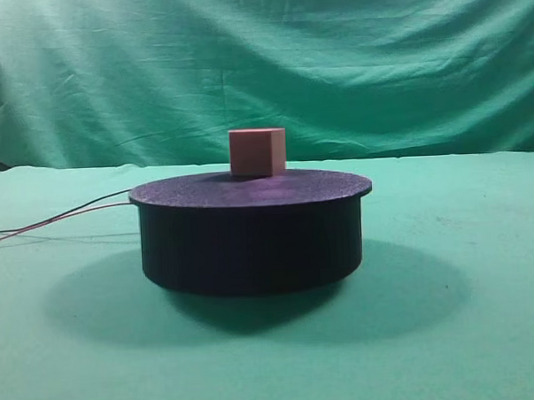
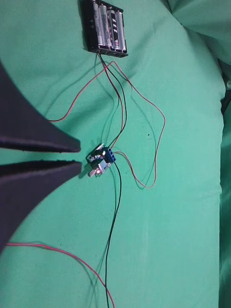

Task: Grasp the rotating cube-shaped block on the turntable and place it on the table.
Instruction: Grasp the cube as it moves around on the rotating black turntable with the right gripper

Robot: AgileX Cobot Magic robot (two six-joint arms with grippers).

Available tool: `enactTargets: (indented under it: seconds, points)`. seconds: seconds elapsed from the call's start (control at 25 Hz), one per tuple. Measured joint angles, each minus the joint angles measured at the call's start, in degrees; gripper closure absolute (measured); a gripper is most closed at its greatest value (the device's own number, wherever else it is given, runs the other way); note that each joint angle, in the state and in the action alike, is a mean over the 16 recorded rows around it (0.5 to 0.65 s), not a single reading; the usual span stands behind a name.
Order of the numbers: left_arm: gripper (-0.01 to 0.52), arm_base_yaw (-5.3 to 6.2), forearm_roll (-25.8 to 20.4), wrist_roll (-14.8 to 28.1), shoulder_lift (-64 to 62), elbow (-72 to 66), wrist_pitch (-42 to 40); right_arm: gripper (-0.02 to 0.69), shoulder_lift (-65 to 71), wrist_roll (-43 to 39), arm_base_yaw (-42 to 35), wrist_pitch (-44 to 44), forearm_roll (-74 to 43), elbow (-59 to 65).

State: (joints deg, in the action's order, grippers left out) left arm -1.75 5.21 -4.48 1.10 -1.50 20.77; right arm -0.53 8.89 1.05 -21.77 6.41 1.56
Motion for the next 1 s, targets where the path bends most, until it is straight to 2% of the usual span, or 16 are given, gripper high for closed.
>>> enactTargets:
  seconds: [0.56,1.0]
  points:
    - [0.514,0.00,0.00,0.00,0.00,0.00,0.00,0.616,0.00,-0.13,0.00,0.70,0.57,0.01]
    - [0.514,0.00,0.00,0.00,0.00,0.00,0.00,0.616,0.21,-1.26,0.00,10.09,9.85,-1.18]
